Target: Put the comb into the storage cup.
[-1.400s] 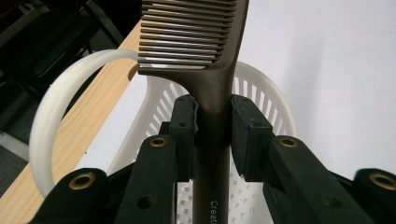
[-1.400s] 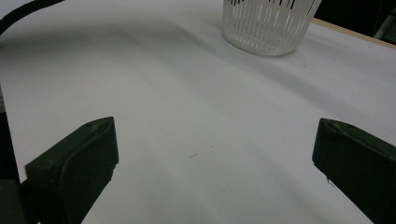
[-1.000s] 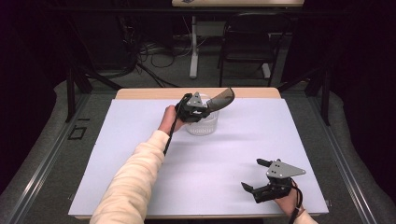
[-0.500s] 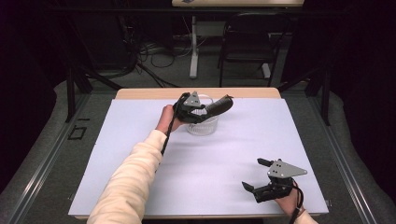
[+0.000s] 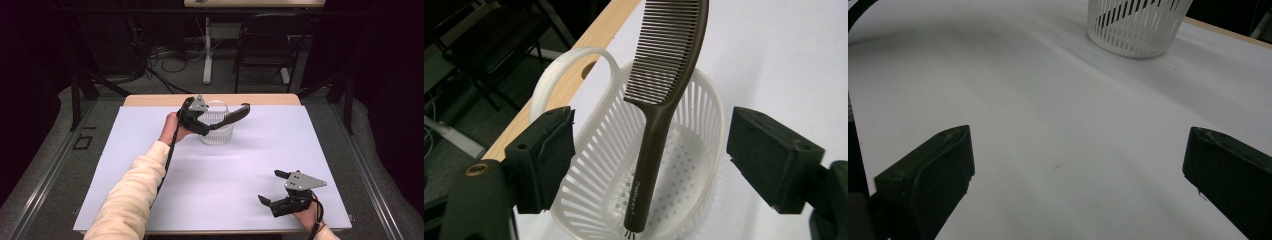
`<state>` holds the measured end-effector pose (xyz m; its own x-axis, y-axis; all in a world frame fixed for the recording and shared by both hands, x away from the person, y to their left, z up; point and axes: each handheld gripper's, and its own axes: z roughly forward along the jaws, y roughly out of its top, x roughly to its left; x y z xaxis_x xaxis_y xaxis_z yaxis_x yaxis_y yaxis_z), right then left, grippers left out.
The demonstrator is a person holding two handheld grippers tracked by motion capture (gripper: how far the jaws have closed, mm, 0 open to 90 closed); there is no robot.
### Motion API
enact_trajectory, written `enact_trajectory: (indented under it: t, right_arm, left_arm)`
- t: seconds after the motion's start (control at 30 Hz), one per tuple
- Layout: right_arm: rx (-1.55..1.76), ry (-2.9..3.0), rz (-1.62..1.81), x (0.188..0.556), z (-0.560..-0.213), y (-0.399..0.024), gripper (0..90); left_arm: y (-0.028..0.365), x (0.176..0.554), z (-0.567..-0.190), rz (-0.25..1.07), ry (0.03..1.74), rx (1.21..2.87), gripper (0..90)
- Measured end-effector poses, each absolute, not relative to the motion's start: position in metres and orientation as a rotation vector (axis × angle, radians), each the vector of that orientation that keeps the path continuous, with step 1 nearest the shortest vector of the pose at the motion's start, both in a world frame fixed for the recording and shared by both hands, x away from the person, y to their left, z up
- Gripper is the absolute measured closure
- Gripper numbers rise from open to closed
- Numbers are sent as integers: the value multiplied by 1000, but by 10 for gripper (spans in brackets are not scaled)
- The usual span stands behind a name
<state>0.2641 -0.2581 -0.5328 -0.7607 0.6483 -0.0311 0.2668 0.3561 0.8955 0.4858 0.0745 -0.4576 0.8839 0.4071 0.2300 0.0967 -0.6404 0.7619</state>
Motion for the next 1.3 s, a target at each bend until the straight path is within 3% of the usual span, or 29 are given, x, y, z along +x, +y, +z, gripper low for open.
enact_trajectory:
  t: [0.17, 0.43, 1.3]
  right_arm:
    - [811, 2243, 1374, 264, -532, -259, 0]
    - [804, 2247, 1374, 264, -533, -258, 0]
    - [818, 2253, 1369, 264, -533, -258, 0]
  left_arm:
    - [78, 482, -452, 463, 391, 2262, 142]
    - [93, 468, -440, 444, 442, 2308, 7]
    - [150, 427, -442, 463, 735, 2311, 0]
